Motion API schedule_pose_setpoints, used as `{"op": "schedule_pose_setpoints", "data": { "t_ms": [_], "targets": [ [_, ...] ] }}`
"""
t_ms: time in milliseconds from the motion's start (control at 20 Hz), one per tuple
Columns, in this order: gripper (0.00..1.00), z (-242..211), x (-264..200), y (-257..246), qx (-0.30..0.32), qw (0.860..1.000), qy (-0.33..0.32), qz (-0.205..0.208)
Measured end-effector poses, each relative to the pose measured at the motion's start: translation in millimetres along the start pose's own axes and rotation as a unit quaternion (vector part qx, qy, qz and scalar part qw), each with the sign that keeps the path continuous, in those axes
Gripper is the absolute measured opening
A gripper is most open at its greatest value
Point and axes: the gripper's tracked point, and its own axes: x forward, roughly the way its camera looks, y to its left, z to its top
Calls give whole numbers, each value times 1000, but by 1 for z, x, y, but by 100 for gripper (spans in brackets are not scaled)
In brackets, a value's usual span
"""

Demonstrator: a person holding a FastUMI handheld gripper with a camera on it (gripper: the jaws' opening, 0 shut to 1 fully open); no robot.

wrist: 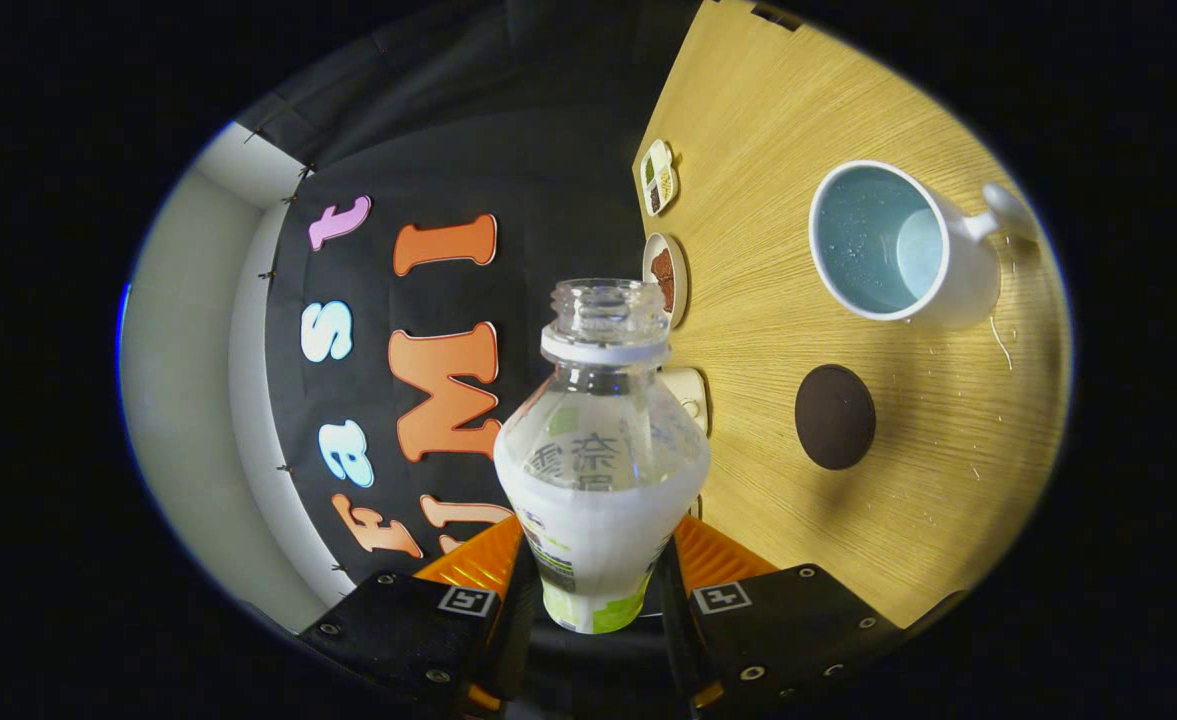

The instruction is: Take the bottle from table, then pour the juice into the cup, finally place the bottle on the coaster

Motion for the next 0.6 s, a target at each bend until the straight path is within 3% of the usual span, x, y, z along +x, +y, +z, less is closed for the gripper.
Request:
{"op": "schedule_pose_setpoints", "data": {
  "t_ms": [600],
  "targets": [
    [57,3,5,-3,23,1000,5,-2]
  ]
}}
